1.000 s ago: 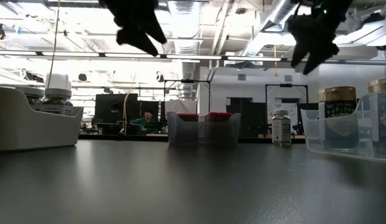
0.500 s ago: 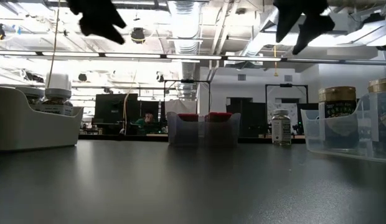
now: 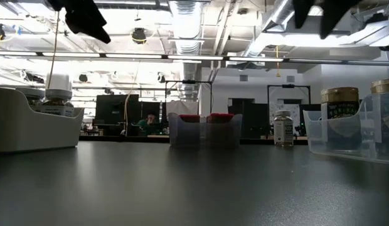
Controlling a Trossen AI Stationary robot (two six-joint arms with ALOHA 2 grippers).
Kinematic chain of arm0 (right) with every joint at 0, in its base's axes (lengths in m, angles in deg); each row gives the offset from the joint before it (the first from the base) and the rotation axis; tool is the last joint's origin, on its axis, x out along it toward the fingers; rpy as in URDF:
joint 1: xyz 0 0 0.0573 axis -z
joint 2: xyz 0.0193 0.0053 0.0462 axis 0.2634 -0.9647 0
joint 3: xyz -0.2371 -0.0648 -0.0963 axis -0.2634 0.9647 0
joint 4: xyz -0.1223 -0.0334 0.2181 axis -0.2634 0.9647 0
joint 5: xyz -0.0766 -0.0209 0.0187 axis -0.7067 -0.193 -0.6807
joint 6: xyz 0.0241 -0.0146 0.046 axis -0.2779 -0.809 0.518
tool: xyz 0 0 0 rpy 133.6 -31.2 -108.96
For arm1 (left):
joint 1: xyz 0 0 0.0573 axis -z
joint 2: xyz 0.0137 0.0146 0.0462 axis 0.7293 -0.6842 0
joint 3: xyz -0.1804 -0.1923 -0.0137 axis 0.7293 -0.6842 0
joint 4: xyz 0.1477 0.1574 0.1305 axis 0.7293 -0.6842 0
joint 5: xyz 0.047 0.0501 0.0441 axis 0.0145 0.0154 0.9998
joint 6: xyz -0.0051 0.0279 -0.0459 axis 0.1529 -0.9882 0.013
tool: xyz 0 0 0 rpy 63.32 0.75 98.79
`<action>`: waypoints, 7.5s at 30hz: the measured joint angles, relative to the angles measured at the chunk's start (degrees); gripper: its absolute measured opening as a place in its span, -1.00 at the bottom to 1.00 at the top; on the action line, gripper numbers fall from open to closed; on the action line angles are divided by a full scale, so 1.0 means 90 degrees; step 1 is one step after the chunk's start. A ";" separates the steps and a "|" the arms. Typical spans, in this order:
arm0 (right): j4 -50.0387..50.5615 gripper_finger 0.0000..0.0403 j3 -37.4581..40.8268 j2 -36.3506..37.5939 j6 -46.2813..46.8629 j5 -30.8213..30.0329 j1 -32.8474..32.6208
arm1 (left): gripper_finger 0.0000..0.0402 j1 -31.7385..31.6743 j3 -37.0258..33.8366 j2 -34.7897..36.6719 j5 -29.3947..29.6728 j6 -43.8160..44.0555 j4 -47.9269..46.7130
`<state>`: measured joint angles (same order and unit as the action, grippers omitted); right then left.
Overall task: Sort spices by type
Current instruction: Put the bottom white seasoning bottle into the white bin
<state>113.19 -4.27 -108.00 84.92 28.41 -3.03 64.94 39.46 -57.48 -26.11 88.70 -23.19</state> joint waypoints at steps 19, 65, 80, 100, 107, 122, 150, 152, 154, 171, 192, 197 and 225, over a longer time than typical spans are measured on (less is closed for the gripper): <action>0.0293 0.85 0.0304 0.0021 0.1435 0.0731 -0.2441 | 0.33 -0.0002 0.0000 0.0004 0.0017 -0.0067 -0.0421; -0.3350 0.85 0.3324 0.0222 0.2751 0.3179 -0.5073 | 0.33 -0.0002 0.0002 0.0004 0.0066 0.1512 -0.0422; -0.3754 0.46 0.3572 0.0222 0.2862 0.3210 -0.5093 | 0.33 -0.0005 0.0002 0.0004 0.0109 0.1417 -0.0425; -0.3224 0.10 0.2551 0.0217 0.2455 0.3334 -0.4234 | 0.33 -0.0003 0.0002 0.0004 0.0110 0.1072 -0.0422; -0.2570 0.10 0.1870 0.0217 0.2250 0.2973 -0.3460 | 0.33 -0.0002 0.0002 0.0019 0.0109 0.0304 -0.0418; -0.2014 0.10 0.0003 -0.0733 -0.0003 0.2315 -0.1270 | 0.33 -0.0003 0.0002 0.0057 0.0117 -0.0902 -0.0422; 0.0293 0.13 -0.4824 -0.5320 -0.4629 0.2576 0.1725 | 0.33 -0.0005 0.0002 0.0057 0.0153 -0.0940 -0.0588; 0.0236 0.14 -0.4823 -0.5391 -0.4646 0.2584 0.1746 | 0.33 -0.0005 0.0002 0.0057 0.0153 -0.0943 -0.0588; 0.0138 0.16 -0.4833 -0.5447 -0.4644 0.2588 0.1763 | 0.33 -0.0005 0.0002 0.0057 0.0155 -0.0943 -0.0583; -0.0087 0.21 -0.4828 -0.5694 -0.4491 0.2598 0.1758 | 0.33 -0.0005 0.0002 0.0057 0.0157 -0.0921 -0.0583; -0.0138 0.56 -0.4813 -0.5571 -0.4644 0.2702 0.1857 | 0.33 -0.0005 0.0002 0.0057 0.0157 -0.0945 -0.0587; 0.0035 0.62 -0.4813 -0.5092 -0.4672 0.2483 0.1884 | 0.33 -0.0005 0.0002 0.0057 0.0155 -0.0948 -0.0585; -0.2172 0.57 -0.0210 -0.0518 -0.4381 -0.0502 -0.0468 | 0.33 -0.0883 0.1044 -0.2265 -0.1599 -0.2094 0.1266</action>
<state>93.65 -6.16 -112.67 45.49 23.90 -7.24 56.99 48.86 -77.86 -40.50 69.85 -11.80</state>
